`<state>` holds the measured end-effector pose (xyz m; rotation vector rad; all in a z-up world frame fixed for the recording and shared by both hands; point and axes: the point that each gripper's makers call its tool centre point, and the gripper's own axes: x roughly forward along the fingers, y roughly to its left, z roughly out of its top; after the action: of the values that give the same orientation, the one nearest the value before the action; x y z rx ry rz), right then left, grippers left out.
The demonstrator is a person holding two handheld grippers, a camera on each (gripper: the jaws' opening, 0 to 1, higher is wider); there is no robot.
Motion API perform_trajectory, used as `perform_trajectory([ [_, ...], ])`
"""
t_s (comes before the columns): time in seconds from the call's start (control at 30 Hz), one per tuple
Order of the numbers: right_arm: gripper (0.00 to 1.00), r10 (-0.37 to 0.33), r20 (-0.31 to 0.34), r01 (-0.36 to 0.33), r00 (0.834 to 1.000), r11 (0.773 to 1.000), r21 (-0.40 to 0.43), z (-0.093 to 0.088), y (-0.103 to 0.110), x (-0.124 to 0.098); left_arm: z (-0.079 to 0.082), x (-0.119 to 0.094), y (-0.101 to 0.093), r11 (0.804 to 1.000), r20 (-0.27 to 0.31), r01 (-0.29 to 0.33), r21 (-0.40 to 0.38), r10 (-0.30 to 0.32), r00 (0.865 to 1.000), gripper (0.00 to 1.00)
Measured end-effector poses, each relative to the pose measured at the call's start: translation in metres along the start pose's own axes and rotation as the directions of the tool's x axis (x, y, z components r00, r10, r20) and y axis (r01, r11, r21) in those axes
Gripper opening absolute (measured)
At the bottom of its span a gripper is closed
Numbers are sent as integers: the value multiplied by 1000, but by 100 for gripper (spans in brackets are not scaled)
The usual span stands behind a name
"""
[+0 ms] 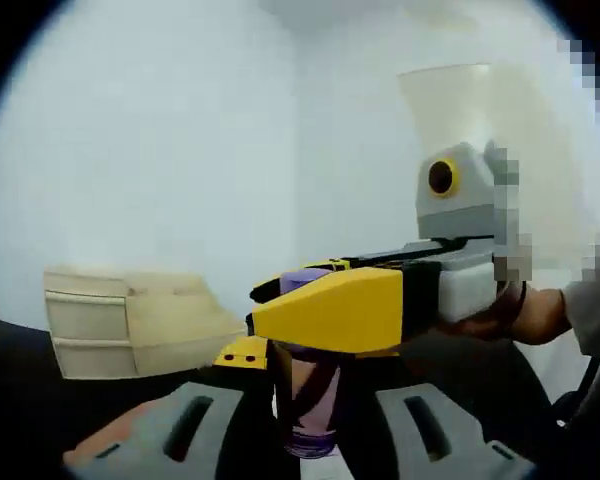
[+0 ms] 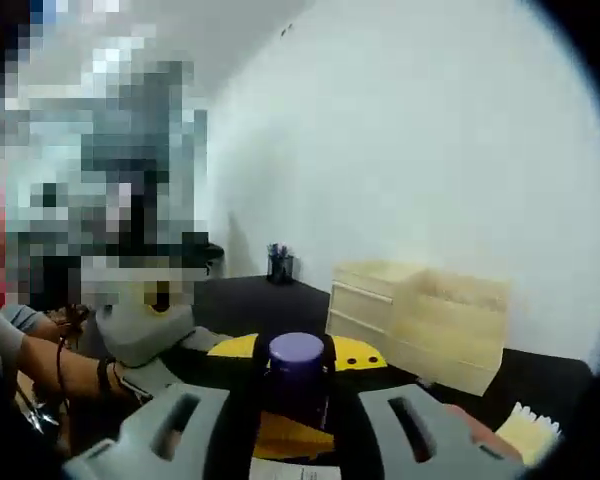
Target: Open the drawer, pick up the cosmetic bottles from the table one by one, place them into the drawer, release the gripper, close the drawer, and move the gripper away
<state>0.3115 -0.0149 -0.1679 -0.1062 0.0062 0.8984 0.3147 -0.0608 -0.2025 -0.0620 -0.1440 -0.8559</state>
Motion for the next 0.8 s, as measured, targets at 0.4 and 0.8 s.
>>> perform_trajectory([
  [0.4,17,50,-9,-50,999,999,18,2,1,0,3,-2,2,997,3,43,-67,-43,999,22],
  [0.8,16,-39,-48,41,998,998,40,-10,-20,5,2,0,15,999,35,-10,-41,11,999,35],
])
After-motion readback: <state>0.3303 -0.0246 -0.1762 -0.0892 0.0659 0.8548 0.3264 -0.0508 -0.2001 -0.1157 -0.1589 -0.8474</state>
